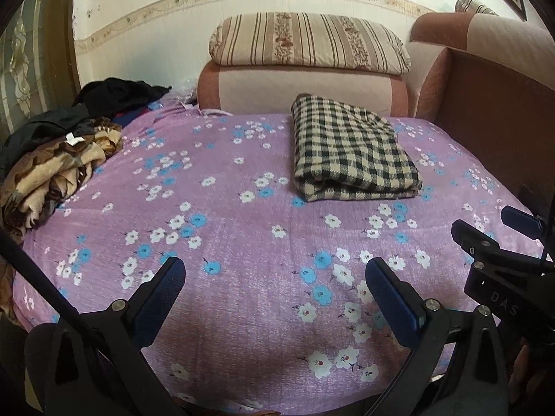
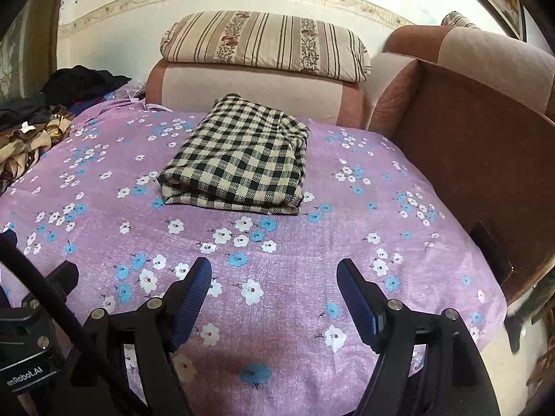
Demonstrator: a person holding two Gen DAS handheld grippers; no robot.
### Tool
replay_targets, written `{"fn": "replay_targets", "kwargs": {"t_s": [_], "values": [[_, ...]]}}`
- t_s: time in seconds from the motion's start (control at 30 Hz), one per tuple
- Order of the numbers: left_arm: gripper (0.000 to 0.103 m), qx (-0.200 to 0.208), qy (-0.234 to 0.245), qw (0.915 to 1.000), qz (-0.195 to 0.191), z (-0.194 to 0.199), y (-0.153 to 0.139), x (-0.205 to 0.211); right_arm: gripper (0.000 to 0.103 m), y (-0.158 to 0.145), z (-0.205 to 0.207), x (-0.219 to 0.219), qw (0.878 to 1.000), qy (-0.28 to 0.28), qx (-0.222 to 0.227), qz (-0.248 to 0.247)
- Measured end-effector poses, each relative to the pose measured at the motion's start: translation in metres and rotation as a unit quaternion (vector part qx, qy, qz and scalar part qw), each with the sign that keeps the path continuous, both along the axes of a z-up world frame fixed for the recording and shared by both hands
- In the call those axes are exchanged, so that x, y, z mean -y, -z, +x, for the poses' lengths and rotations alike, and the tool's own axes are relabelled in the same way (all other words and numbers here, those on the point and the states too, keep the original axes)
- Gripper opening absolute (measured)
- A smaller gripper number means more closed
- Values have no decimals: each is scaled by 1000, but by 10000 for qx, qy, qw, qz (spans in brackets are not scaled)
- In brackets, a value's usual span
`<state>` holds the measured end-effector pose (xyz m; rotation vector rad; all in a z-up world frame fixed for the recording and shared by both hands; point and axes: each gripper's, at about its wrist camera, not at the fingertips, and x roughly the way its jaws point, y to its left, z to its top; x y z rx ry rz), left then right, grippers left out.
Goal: Fold large clothes
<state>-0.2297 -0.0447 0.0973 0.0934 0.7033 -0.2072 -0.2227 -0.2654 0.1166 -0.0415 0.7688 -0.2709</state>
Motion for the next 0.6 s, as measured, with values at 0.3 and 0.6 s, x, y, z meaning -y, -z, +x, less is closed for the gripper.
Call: {"fn": "replay_targets", "kwargs": {"t_s": [0.3, 0.6], "values": [[103, 130, -73, 9999, -44, 5, -8, -9, 80, -7, -4, -6, 10000, -52, 78, -22], [103, 88, -82, 9999, -5, 20, -1, -11, 81, 1, 8, -10, 9999, -108, -73, 83]]}}
